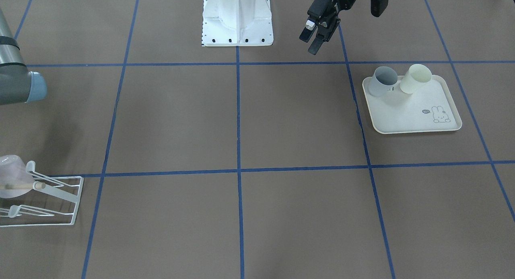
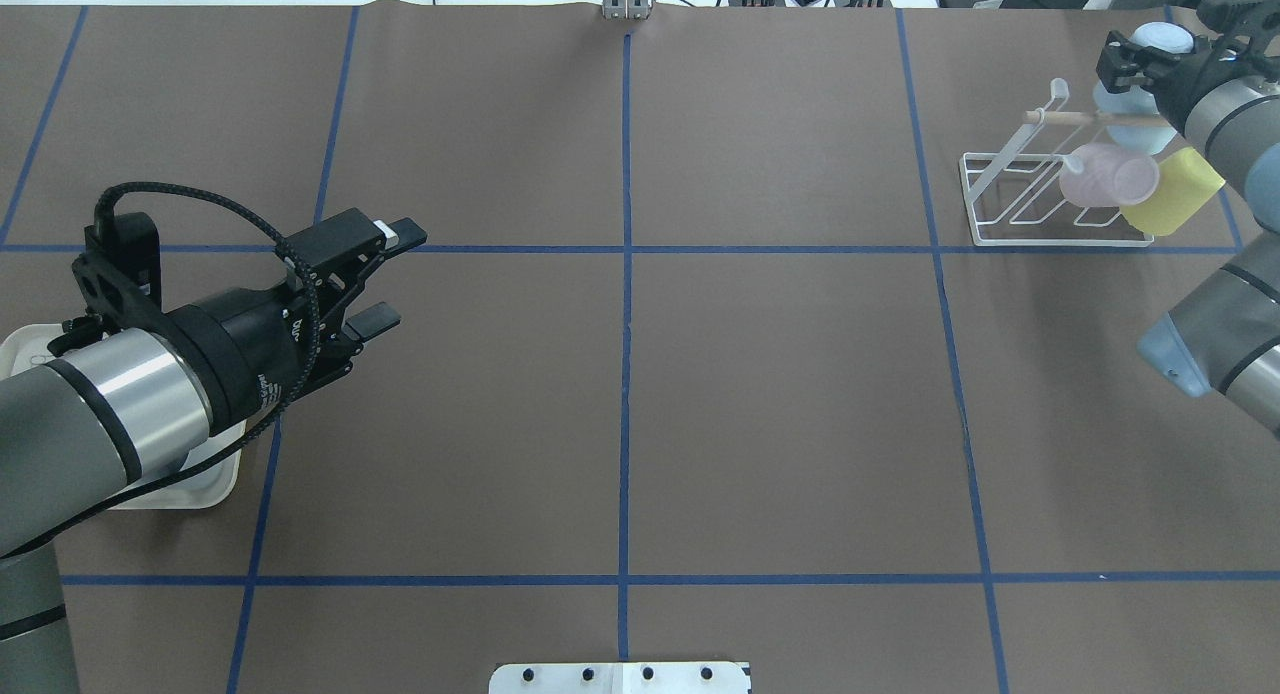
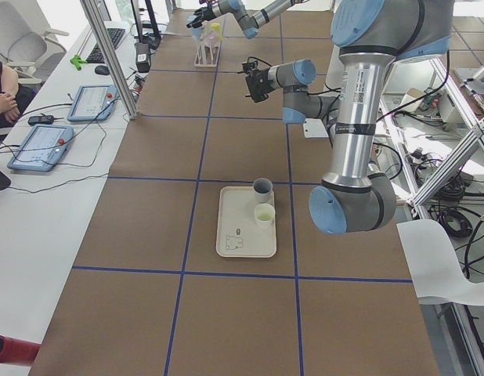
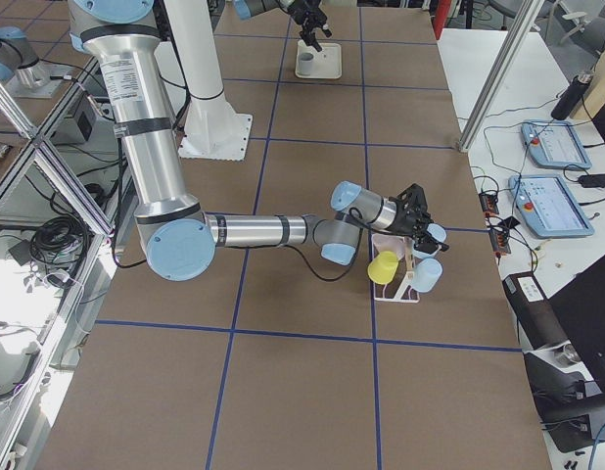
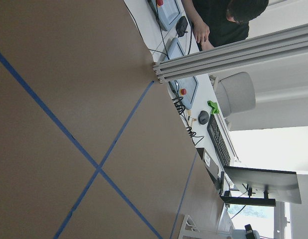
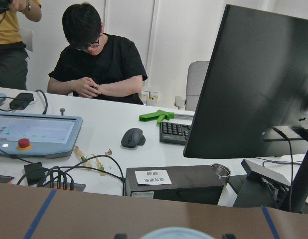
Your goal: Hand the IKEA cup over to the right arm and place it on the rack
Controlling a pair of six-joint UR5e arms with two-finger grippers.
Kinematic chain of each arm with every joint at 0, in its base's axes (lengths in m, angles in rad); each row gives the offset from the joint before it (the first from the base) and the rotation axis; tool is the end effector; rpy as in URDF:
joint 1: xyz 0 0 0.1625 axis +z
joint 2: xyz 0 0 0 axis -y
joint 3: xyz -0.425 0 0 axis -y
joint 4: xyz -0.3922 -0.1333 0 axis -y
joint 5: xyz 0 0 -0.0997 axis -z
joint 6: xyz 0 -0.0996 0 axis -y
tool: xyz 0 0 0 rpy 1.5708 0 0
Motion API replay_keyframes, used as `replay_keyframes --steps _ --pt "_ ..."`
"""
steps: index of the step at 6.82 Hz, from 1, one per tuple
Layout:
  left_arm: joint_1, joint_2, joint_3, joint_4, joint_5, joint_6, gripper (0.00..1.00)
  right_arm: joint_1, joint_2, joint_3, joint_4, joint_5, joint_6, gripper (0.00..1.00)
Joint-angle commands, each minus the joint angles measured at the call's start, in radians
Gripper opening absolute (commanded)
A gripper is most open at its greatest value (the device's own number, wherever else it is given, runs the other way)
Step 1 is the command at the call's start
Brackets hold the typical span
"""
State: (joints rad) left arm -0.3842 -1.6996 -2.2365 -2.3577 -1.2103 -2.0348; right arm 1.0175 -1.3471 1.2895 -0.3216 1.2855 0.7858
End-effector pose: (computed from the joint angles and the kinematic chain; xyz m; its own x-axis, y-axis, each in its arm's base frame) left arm 0.3277 -0.3141 0.2035 -0.3121 -0.3255 -0.8925 0.6017 0.6593 -0.4509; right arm -0.1841 -0.6051 0.5423 0.8118 0.0236 0.5835 -0.5372 0.4220 0.7303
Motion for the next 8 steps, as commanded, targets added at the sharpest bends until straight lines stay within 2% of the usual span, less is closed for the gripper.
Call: replay_keyframes --steps 1,2,3,4,6,7,8 --pt "0.001 -0.002 0.000 0.000 0.000 -0.001 1.00 -0.008 -0.001 -0.003 0.001 0.001 0.000 0.00" --pt "0.001 -0.002 -0.002 0.000 0.000 -0.001 1.00 -0.008 -0.001 -0.003 0.001 0.003 0.000 0.36" --pt "0.001 -0.002 -0.003 0.000 -0.001 -0.001 1.00 -0.008 -0.001 0.001 0.001 0.005 0.000 0.91" --pt "0.001 -0.002 -0.006 0.000 0.000 -0.001 1.00 -0.008 -0.001 0.005 0.001 0.008 -0.003 0.99" --pt "-0.001 0.000 -0.012 0.002 0.000 0.001 1.00 0.001 0.002 0.031 -0.001 0.052 -0.072 1.00" --pt "-0.002 0.000 -0.017 0.008 -0.001 0.007 1.00 0.041 0.002 0.052 -0.004 0.133 -0.074 1.00" --pt "-0.010 0.000 -0.034 0.073 -0.012 0.066 1.00 0.100 -0.007 0.086 -0.014 0.250 -0.074 1.00"
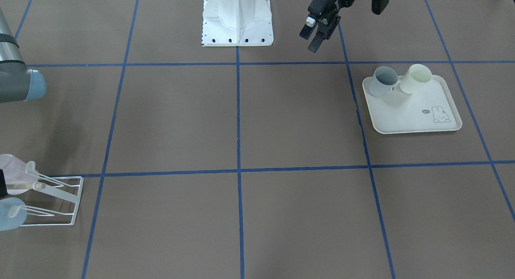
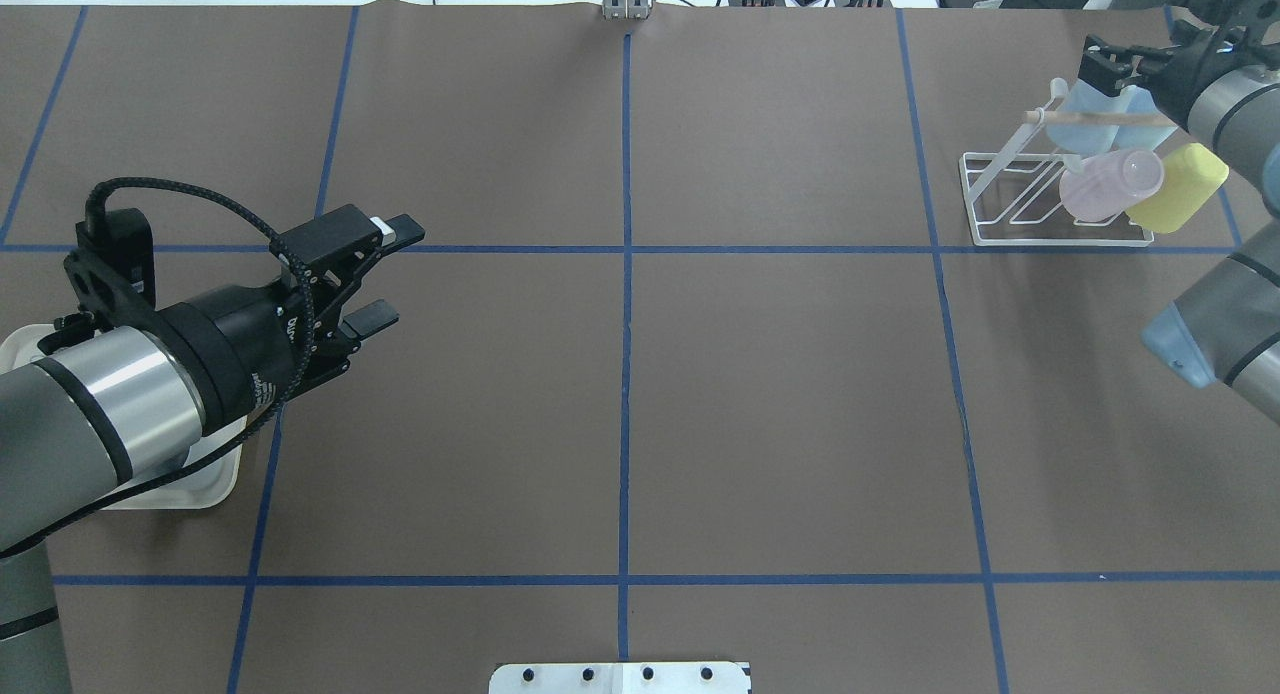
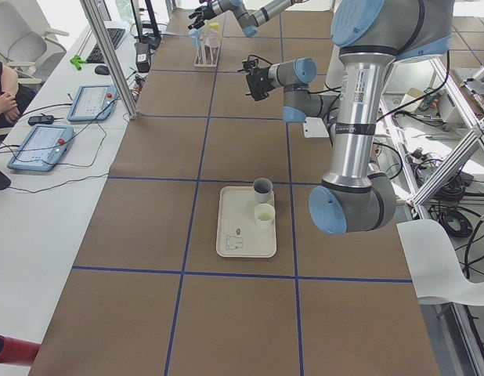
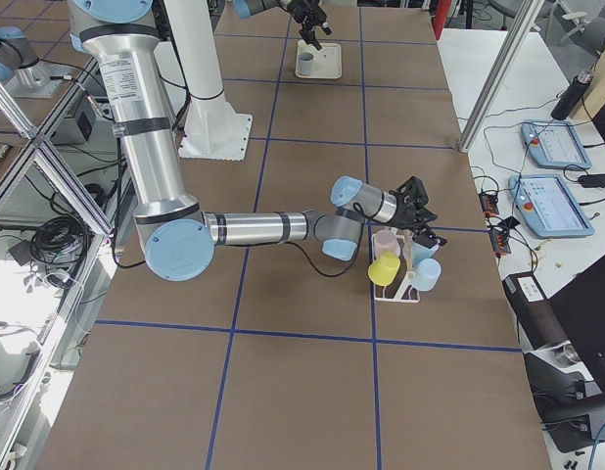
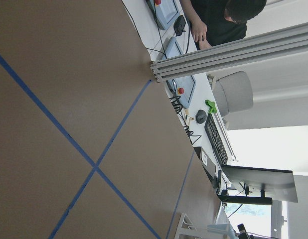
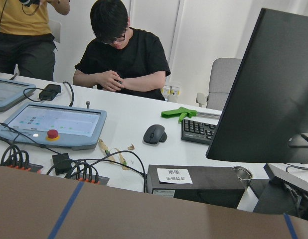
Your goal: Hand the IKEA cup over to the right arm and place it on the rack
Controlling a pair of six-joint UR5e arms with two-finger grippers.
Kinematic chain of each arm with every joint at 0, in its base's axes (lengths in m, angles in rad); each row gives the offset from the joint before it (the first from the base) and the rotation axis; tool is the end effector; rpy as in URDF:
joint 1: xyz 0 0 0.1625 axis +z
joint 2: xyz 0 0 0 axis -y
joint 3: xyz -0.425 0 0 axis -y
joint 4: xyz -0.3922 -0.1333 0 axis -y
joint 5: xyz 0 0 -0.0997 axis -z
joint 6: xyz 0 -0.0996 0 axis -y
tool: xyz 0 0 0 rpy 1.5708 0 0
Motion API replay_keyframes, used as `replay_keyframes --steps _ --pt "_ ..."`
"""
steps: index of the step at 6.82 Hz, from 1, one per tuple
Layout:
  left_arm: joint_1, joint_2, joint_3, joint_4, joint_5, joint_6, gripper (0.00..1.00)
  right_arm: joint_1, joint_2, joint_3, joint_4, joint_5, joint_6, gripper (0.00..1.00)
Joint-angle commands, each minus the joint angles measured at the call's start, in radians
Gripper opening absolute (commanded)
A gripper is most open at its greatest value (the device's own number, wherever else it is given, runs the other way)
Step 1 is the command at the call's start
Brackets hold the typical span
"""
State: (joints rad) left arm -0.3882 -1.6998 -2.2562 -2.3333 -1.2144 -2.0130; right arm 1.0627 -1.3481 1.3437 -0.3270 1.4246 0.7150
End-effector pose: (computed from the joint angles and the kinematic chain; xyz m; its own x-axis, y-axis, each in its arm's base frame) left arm 0.3220 -0.3132 0.1984 -0.2951 -0.3126 -0.9029 0.6101 0.6656 -0.4299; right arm -0.1685 -0.6063 0.5165 0.8071 -0.0862 0.5842 -0.4911 0.4513 0.7451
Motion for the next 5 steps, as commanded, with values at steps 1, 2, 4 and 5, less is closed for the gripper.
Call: replay_keyframes --steps 1,2,4,5 --pt "-0.068 0.002 -0.041 0.137 -0.117 0.106 1.00 0.112 -0.026 0.067 -0.018 0.228 -0.003 1.00" --pt "-0.158 0.000 -0.066 0.276 -0.260 0.208 1.00 0.176 -0.051 0.154 -0.102 0.366 0.000 1.00" --pt "-0.250 0.099 -0.139 0.379 -0.463 0.410 1.00 0.235 -0.109 0.408 -0.350 0.544 0.001 1.00" --pt "-0.315 0.170 -0.146 0.379 -0.578 0.551 1.00 0.244 -0.118 0.502 -0.450 0.621 0.011 1.00"
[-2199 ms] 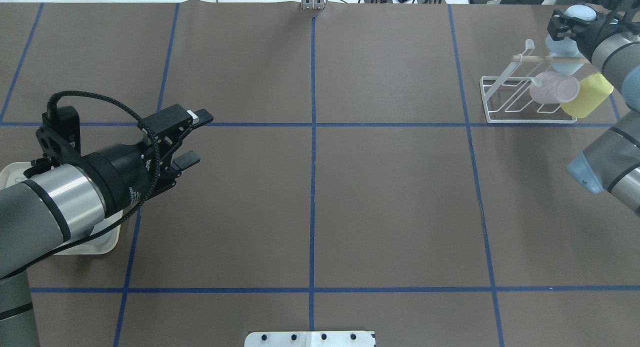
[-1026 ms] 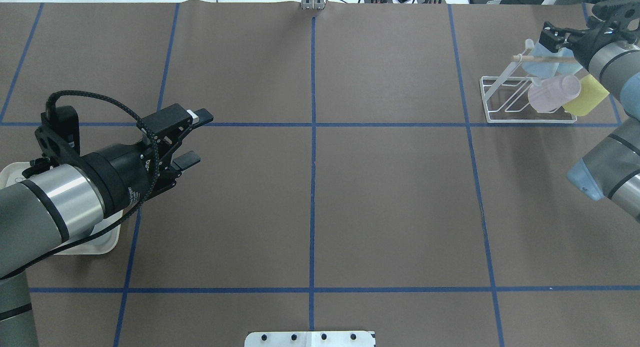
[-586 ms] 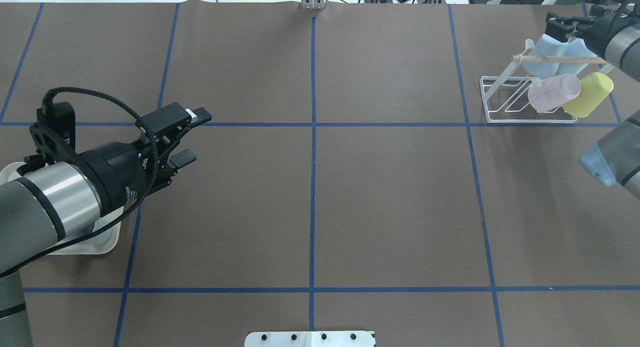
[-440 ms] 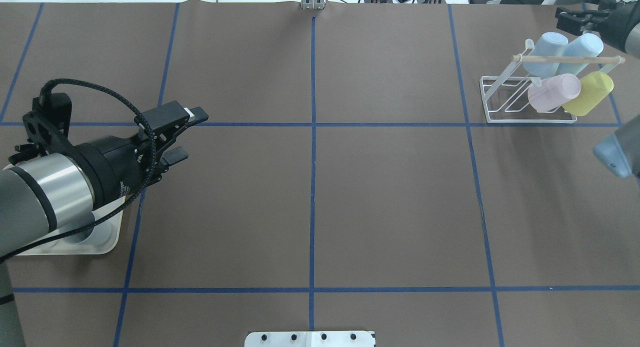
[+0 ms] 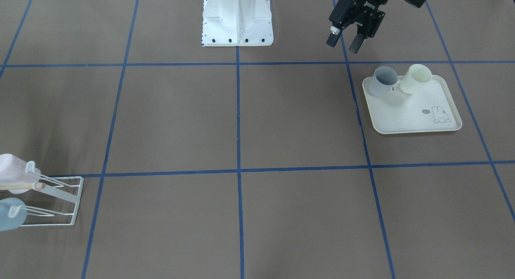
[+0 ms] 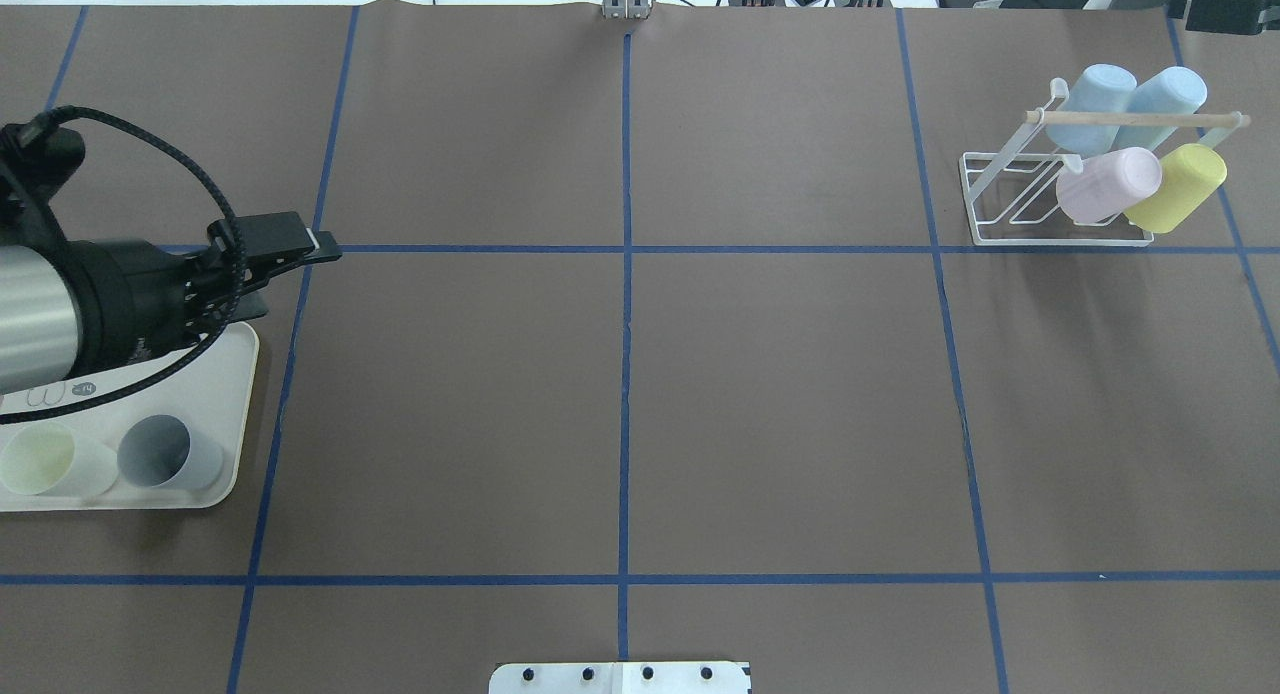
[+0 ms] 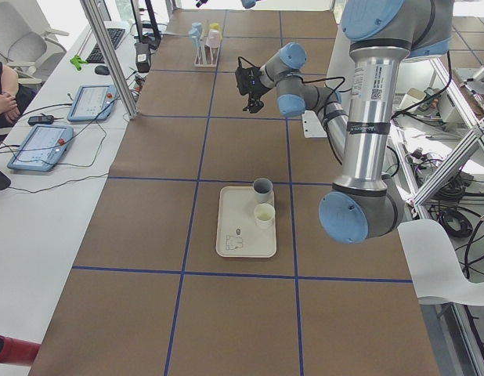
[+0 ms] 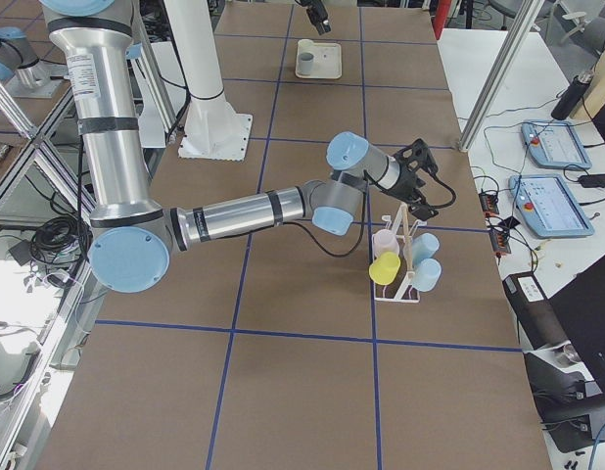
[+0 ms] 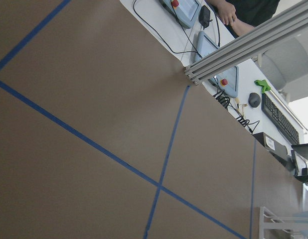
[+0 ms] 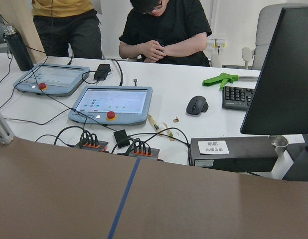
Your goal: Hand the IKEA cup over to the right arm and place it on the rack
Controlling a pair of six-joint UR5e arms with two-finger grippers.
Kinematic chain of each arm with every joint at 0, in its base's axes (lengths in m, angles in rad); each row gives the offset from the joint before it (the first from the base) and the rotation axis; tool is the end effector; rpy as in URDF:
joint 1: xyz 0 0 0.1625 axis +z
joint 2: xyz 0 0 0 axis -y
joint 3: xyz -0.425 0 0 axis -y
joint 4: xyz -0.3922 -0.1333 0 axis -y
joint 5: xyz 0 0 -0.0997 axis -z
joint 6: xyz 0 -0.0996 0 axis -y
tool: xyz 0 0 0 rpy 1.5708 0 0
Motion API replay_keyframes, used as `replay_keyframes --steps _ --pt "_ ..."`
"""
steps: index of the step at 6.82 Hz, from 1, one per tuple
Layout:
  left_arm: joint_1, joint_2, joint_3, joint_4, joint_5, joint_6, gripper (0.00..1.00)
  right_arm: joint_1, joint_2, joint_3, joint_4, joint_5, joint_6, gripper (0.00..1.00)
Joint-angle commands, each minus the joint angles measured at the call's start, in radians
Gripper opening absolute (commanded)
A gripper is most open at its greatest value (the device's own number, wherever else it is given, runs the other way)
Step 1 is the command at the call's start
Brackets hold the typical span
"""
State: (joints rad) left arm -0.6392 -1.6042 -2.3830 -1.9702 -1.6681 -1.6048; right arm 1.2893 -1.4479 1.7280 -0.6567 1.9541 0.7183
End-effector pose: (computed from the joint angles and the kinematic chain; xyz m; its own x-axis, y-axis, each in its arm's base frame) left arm 0.2474 -0.3379 0.2310 0.2390 -0.2198 -0.9458 0.5283 0.8467 -0.0633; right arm -0.0610 -0.5566 0.4171 0.6653 -0.2130 0.7155 -0.4458 0.6554 0.6096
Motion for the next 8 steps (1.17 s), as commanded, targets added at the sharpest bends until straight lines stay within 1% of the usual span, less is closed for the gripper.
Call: replay_keyframes --steps 1,2,3,4,5,6,7,8 --pt "-0.145 0.155 -0.012 0.016 -0.263 0.322 1.00 0.027 -0.017 0.166 -0.179 0.167 0.013 1.00" --pt "-0.219 0.235 -0.001 0.016 -0.356 0.527 1.00 0.027 -0.014 0.177 -0.188 0.240 0.030 1.00" --pt "-0.244 0.307 0.028 0.010 -0.381 0.680 1.00 0.027 -0.003 0.179 -0.182 0.287 0.080 1.00" --pt "-0.246 0.346 0.075 0.007 -0.384 0.772 1.00 0.025 0.000 0.185 -0.178 0.310 0.113 1.00" --pt "-0.244 0.348 0.131 0.002 -0.384 0.790 1.00 0.021 0.021 0.183 -0.172 0.319 0.192 1.00" --pt "-0.246 0.351 0.169 0.001 -0.407 0.863 1.00 0.015 0.036 0.183 -0.172 0.327 0.229 1.00" --pt "-0.246 0.366 0.189 0.002 -0.447 0.934 1.00 0.010 0.040 0.182 -0.172 0.332 0.236 1.00" --pt "-0.246 0.389 0.209 -0.002 -0.453 0.995 1.00 0.001 0.043 0.183 -0.172 0.332 0.236 1.00"
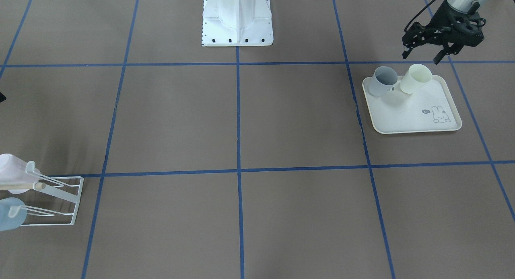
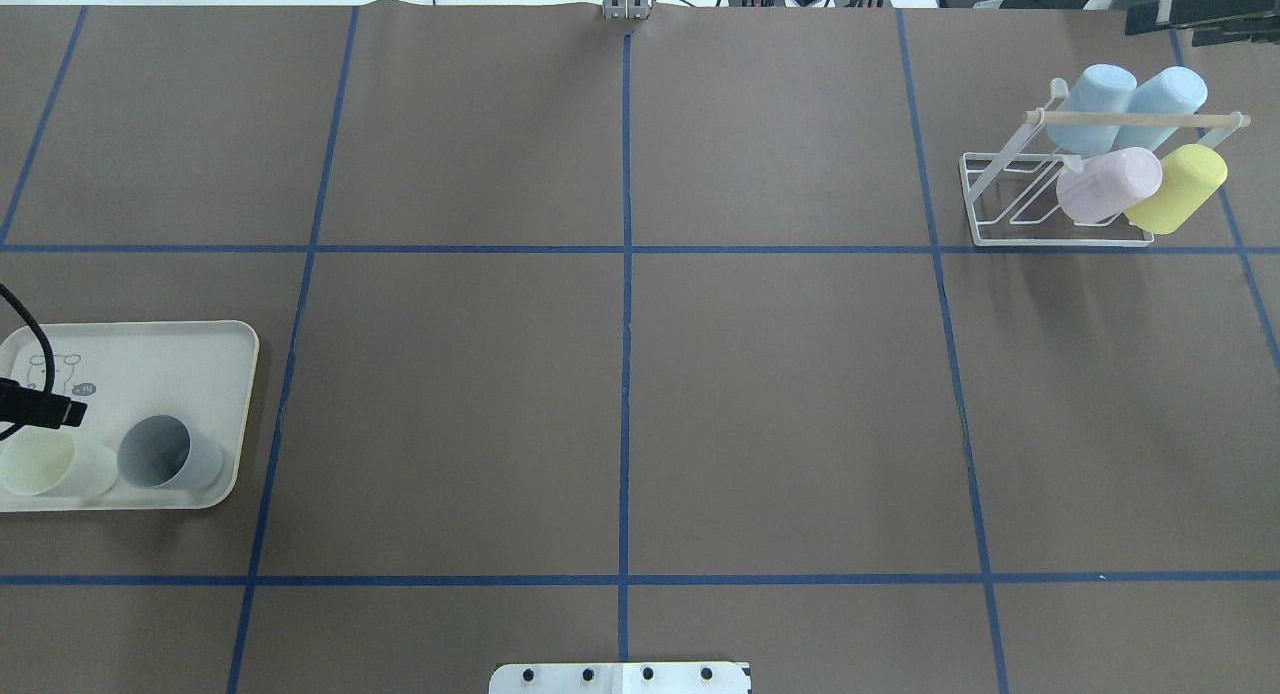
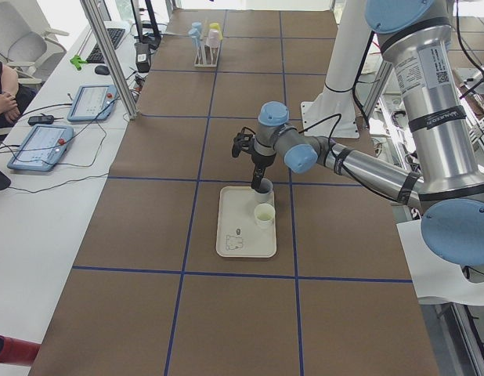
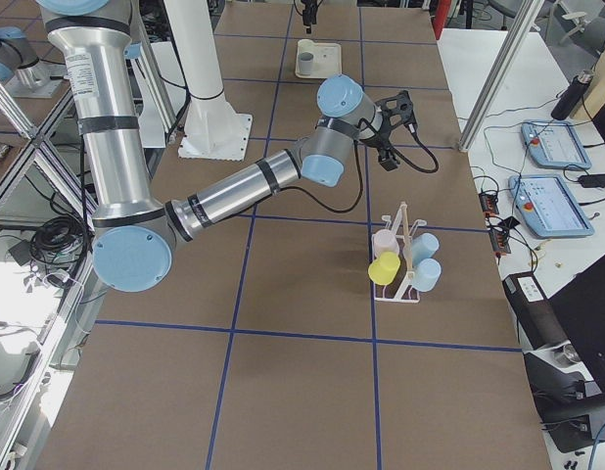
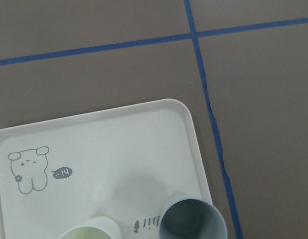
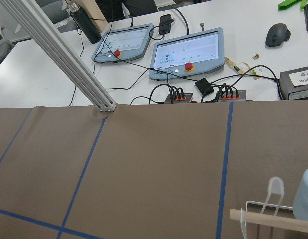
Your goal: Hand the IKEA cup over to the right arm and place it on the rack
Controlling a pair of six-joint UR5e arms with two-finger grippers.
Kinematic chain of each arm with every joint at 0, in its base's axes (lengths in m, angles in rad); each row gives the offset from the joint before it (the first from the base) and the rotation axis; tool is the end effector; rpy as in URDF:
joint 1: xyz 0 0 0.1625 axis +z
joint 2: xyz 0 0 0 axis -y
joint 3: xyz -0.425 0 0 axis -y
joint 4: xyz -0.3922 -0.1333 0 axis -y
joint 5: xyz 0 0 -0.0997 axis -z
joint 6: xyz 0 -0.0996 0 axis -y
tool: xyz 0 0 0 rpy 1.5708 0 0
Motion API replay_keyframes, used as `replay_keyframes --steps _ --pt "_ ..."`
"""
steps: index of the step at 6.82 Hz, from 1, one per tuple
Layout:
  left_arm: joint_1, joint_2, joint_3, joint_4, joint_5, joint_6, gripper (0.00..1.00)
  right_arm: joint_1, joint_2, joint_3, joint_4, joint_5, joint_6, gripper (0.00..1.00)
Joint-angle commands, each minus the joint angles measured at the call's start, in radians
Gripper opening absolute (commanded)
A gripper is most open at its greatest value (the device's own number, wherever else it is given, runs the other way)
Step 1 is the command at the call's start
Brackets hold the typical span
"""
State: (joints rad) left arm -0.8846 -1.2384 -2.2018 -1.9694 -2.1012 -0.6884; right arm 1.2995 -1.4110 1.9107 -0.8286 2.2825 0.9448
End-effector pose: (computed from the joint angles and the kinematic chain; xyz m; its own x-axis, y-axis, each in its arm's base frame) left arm 0.1689 -0.3371 0.4507 0.6650 0.2393 -0.7074 -0.0819 0.9649 0.2495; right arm -0.0724 -0.5149 0.3242 0.4005 -0.2156 0.8905 -0.4063 0.8294 0.3835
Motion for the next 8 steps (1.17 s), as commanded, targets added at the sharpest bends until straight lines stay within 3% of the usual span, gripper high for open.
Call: replay_keyframes --steps 1,4,8 --pt "-0.001 0.025 0.063 -0.005 -0.020 0.120 1.00 -0.014 0.006 -0.001 0.000 0.002 0.009 1.00" --pt "-0.017 0.028 0.154 -0.014 -0.020 0.216 0.99 -0.023 0.018 -0.005 0.000 -0.001 0.009 1.00" --pt "-0.051 0.019 0.258 -0.118 -0.022 0.242 0.99 -0.028 0.021 -0.012 0.000 -0.001 0.008 1.00"
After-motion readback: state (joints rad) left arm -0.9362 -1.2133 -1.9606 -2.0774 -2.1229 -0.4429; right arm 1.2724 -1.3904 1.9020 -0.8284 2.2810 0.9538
